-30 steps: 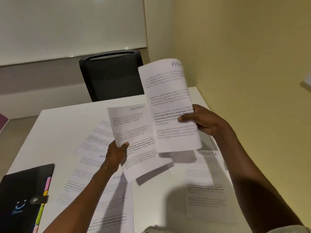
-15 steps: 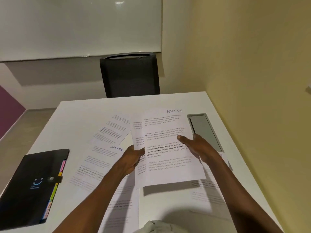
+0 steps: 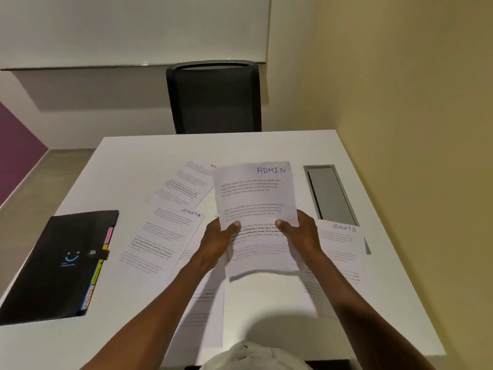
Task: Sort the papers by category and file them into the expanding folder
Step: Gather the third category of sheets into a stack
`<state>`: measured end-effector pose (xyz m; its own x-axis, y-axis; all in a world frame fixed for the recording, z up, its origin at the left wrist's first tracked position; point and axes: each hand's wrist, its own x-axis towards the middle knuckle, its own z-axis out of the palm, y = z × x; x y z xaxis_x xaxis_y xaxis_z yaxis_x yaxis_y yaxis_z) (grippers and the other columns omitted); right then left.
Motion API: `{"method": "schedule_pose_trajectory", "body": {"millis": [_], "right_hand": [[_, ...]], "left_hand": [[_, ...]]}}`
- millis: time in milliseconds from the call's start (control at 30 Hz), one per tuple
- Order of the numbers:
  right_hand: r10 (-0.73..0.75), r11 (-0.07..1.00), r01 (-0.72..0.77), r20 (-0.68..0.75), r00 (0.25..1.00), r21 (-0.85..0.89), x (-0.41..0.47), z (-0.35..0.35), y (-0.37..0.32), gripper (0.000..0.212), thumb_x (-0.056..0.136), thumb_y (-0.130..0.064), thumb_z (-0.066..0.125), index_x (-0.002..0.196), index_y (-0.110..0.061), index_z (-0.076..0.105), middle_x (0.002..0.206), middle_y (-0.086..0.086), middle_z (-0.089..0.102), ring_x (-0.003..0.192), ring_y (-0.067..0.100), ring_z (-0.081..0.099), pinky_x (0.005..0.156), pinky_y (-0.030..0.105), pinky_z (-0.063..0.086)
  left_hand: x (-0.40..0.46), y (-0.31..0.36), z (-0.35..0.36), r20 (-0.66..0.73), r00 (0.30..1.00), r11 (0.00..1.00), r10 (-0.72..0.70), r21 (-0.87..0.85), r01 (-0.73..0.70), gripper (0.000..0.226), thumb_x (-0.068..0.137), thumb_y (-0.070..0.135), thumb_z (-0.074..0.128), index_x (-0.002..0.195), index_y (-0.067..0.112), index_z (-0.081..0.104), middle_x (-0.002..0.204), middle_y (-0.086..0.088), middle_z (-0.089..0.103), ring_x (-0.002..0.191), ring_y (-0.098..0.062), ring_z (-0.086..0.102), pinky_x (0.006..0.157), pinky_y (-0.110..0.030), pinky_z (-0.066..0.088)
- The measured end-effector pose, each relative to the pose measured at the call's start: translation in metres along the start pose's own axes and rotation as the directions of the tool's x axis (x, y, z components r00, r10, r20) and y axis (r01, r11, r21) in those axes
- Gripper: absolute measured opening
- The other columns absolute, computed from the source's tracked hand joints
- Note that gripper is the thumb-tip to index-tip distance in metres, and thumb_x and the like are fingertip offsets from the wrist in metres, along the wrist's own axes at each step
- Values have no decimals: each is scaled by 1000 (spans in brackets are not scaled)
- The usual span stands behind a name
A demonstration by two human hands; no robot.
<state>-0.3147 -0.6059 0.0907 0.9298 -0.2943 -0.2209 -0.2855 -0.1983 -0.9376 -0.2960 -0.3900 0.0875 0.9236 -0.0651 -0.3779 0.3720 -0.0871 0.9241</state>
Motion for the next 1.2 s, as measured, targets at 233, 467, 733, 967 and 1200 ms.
{"method": "schedule_pose_trajectory", "body": {"millis": [233,467,733,967,1200], "right_hand": [[-63,994,67,-47,997,84,-4,-7,8,36,83,-20,76,117,-17,65,106,-2,71,94,13,67,78,28,55],[38,993,-44,52,998,110,-29,5,51,41,86,-13,72,124,-21,57,107,-13,66,99,0,61,74,7,46],[58,995,-63,69,996,74,-23,11,55,41,90,-16,67,130,-12,56,117,-1,66,101,14,64,62,7,48],[15,999,-18,113,993,29,-10,20,37,31,90,-16,69,119,-22,60,102,-17,67,84,-9,64,61,5,47],[28,988,9,240,970,-154,-2,72,11,37,89,-11,67,125,-13,59,112,-9,62,102,11,58,80,16,42]], "left_hand": [[-4,-11,7,-139,970,970,199,172,-174,31,95,26,64,124,17,62,114,6,70,100,-11,67,84,-31,55],[-16,-65,13,-148,984,959,97,279,-52,37,96,22,61,130,7,58,115,-7,69,105,-24,64,79,-27,44],[-13,-56,24,-108,992,940,67,341,-27,32,99,22,56,127,5,59,113,-5,67,99,-21,63,57,-4,43],[2,-30,2,-127,989,954,74,299,-32,28,102,26,50,123,10,61,109,-4,69,92,-20,65,65,-19,47],[24,-23,-72,-129,986,985,-102,124,118,34,100,23,55,121,-3,57,56,5,59,48,-12,47,52,-26,41]]}}
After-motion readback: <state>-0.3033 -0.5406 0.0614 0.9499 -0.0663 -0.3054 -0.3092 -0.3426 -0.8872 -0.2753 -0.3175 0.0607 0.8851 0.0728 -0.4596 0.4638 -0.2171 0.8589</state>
